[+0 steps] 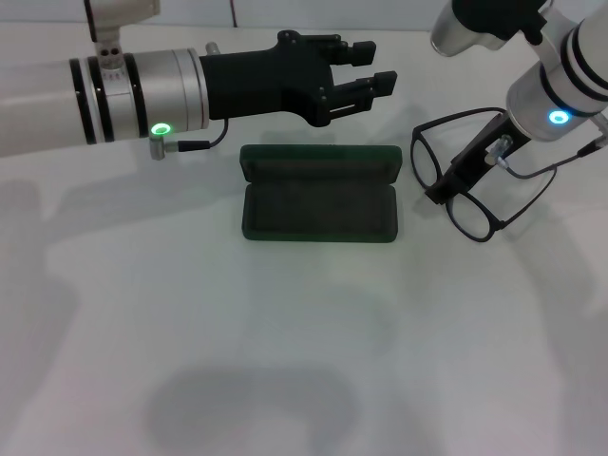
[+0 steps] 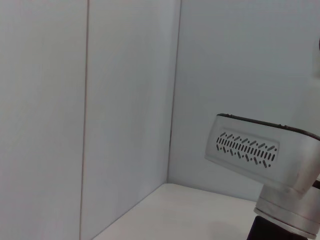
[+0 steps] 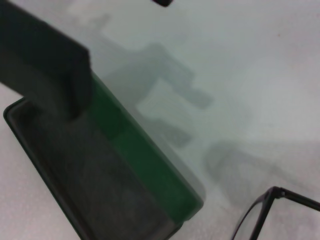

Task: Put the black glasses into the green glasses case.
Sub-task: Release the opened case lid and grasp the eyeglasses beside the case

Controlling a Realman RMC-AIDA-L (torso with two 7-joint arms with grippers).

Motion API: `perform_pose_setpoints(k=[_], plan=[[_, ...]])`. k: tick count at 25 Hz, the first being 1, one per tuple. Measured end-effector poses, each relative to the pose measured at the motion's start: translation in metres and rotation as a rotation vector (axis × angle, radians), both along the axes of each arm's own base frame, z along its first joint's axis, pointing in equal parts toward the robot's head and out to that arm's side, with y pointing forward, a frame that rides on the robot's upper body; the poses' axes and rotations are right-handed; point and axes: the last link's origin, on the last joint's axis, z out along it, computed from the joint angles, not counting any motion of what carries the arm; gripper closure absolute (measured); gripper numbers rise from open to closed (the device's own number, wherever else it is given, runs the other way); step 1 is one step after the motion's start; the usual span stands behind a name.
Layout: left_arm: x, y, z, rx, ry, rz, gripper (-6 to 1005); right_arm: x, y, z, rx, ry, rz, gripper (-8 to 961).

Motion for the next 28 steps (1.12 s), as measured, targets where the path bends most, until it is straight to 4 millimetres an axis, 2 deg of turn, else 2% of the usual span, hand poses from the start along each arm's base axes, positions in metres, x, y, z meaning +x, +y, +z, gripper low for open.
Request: perform_pose_setpoints(k=[3,14,28], plan=[[0.0,0.0,-0.001,0.0,0.0,-0.004,530,0.001,-0.001,-0.001,-0.003,-0.004,-0.002,356],[0.008,0.001,-0.003,0.001,-0.008,-0.029,531,0.007,-0.004,-0.009,-0.006,-0.011,0.006,534],[0.011,0.003,-0.007,0.003,-0.007,-0.023,530,0.007,-0.006,-0.019,-0.012,-0.005,0.031,600]])
